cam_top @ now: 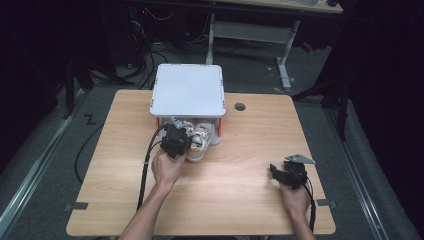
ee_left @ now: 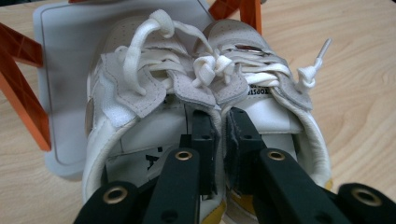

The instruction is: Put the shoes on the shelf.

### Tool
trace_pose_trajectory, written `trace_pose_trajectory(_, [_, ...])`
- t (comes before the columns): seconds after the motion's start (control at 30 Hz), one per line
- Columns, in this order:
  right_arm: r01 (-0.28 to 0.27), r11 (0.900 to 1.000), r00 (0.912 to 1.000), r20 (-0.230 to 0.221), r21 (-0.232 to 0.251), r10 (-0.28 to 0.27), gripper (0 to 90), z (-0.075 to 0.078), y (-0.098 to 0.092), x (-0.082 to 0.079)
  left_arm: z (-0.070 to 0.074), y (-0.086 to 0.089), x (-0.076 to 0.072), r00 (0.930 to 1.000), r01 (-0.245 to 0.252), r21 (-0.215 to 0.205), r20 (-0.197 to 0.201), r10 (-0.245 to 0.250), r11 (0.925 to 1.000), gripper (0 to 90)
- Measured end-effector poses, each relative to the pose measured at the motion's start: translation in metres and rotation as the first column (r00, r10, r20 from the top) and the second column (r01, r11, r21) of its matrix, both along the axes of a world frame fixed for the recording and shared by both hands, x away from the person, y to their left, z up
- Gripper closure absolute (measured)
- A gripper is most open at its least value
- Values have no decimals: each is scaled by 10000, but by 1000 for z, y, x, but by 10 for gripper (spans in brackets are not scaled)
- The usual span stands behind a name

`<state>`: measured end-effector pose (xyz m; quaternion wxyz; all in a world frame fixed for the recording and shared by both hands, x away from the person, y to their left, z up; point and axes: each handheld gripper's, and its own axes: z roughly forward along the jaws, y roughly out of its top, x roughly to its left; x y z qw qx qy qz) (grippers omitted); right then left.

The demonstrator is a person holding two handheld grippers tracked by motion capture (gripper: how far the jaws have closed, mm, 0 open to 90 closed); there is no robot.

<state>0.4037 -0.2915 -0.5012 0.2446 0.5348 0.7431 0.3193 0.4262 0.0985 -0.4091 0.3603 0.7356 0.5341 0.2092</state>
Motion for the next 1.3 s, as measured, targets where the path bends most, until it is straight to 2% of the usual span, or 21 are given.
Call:
trace_pose_trajectory(0.17, [3,10000,10000,-4,2,-3,401,0,0,0,-7,-5,10,9992,-277,-33,281,278,9996,828])
trace_pose_trajectory(0.4, [-7,10000,10000,-2,-10,7,402,0,0,0,-20,-5,23,9969,-727,-146,294,731,9972,827])
trace_pose_trajectory(0.53, [7,10000,10000,-3,8,-7,407,0,0,0,-24,-6,27,9950,-886,-112,455,890,9960,826])
trace_pose_trajectory(0.6, [59,10000,10000,18,21,-59,450,0,0,0,-25,-5,28,9940,-945,-141,532,951,9954,826])
trace_pose_trajectory(0.63, [61,9999,10000,39,119,-61,510,1,0,0,-25,-5,29,9933,-982,-163,591,990,9950,826])
trace_pose_trajectory(0.7, [45,9998,10000,16,188,-46,536,1,0,0,-26,-4,31,9923,-1049,-143,639,1056,9944,826])
trace_pose_trajectory(0.8, [-407,9982,9986,-333,444,422,574,5,5,4,-29,-4,34,9901,-1228,-146,663,1235,9923,825])
trace_pose_trajectory(0.93, [-945,9940,9955,170,552,937,628,20,17,6,-33,-4,38,9879,-1394,-259,645,1408,9899,824])
trace_pose_trajectory(1.0, [-1471,9857,9890,307,818,1450,642,35,26,11,-34,-5,39,9876,-1408,-284,660,1424,9896,823])
trace_pose_trajectory(1.07, [-1769,9796,9838,465,950,1732,645,44,31,14,-35,-6,40,9874,-1412,-311,673,1430,9895,823])
trace_pose_trajectory(1.2, [-2553,9561,9663,716,1440,2472,598,66,49,23,-37,-6,43,9863,-1477,-405,684,1502,9882,821])
trace_pose_trajectory(1.3, [-3012,9424,9517,1068,1452,2878,597,80,62,29,-40,-5,44,9857,-1552,-330,607,1570,9873,819])
